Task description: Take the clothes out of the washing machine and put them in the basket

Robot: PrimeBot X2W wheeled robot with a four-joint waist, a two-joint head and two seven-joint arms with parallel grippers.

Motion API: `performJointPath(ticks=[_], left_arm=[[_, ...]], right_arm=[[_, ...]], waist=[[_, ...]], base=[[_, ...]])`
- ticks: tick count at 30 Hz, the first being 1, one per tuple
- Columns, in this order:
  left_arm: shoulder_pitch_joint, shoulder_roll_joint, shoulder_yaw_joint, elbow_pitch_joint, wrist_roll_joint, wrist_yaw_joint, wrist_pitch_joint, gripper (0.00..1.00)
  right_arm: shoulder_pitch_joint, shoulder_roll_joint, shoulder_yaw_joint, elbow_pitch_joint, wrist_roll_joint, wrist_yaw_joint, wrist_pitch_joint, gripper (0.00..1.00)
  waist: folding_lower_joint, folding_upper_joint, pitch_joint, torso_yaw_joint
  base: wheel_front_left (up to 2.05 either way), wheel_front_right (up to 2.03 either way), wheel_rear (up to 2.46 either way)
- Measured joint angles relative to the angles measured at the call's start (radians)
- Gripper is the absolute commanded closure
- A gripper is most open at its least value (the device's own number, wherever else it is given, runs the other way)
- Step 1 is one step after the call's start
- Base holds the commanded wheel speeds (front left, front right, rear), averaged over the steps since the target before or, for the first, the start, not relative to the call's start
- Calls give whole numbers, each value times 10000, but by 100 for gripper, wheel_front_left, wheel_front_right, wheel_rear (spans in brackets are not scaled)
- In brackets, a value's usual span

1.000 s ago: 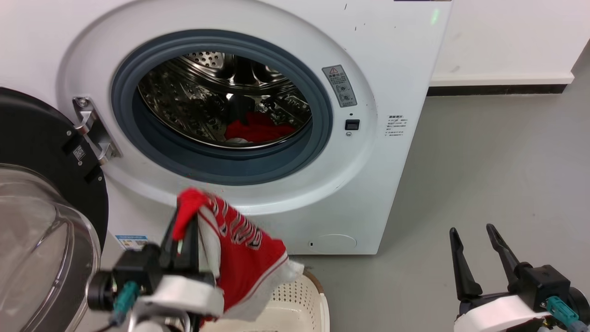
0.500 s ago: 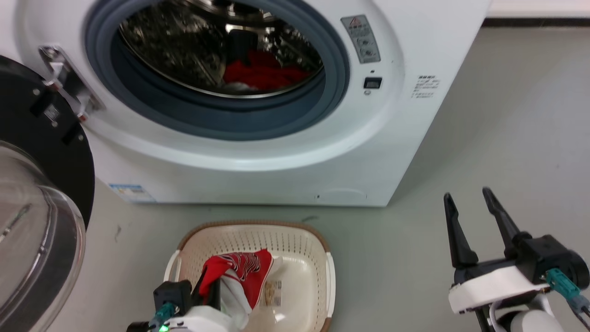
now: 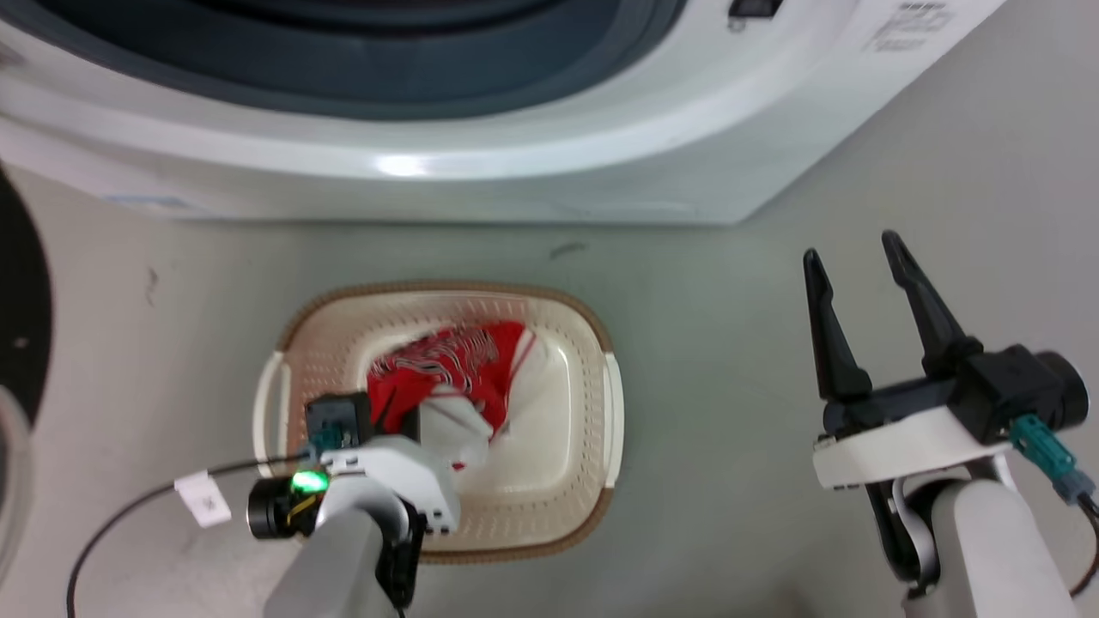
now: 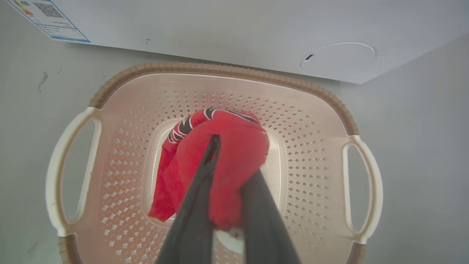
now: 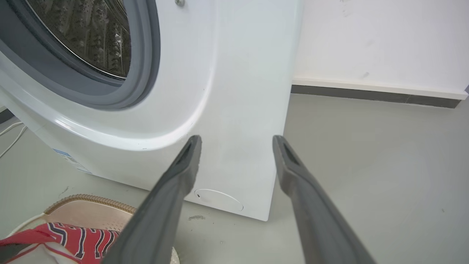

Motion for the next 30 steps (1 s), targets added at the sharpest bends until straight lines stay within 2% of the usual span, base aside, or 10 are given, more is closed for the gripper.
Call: performJointPath(ticks=[9,19,20,22,23,30], left_arm=[[-1645,50,464,2121,-104,105,-27,100],[-2348,245,968,3739,-431,334,-27,100],[-2374,255,984,3839,-464,330,-27,93],[-2395,276,984,3946,-485,332,-27,26],[-2399,276,978,3985,-485,332,-27,0],[-1828,215,1093,3404,-474,291,-29,0]], right_arm=[[-866,-4,418,324,127,0,-247,0],[-1389,-4,763,627,318,0,-372,0],[-1396,-4,761,679,320,0,-374,0],[-1414,-4,719,796,322,0,-374,0],[-1426,-4,688,819,322,0,-376,0],[-1272,0,301,869,211,0,-387,0]], waist=[[0,0,1617,-525],[-1,0,2616,-1206],[0,0,2653,-1245],[0,0,2638,-1272],[0,0,2586,-1262],[-1,0,1653,-1088]], base=[[0,0,0],[0,0,0],[0,0,0],[0,0,0],[0,0,0],[0,0,0]])
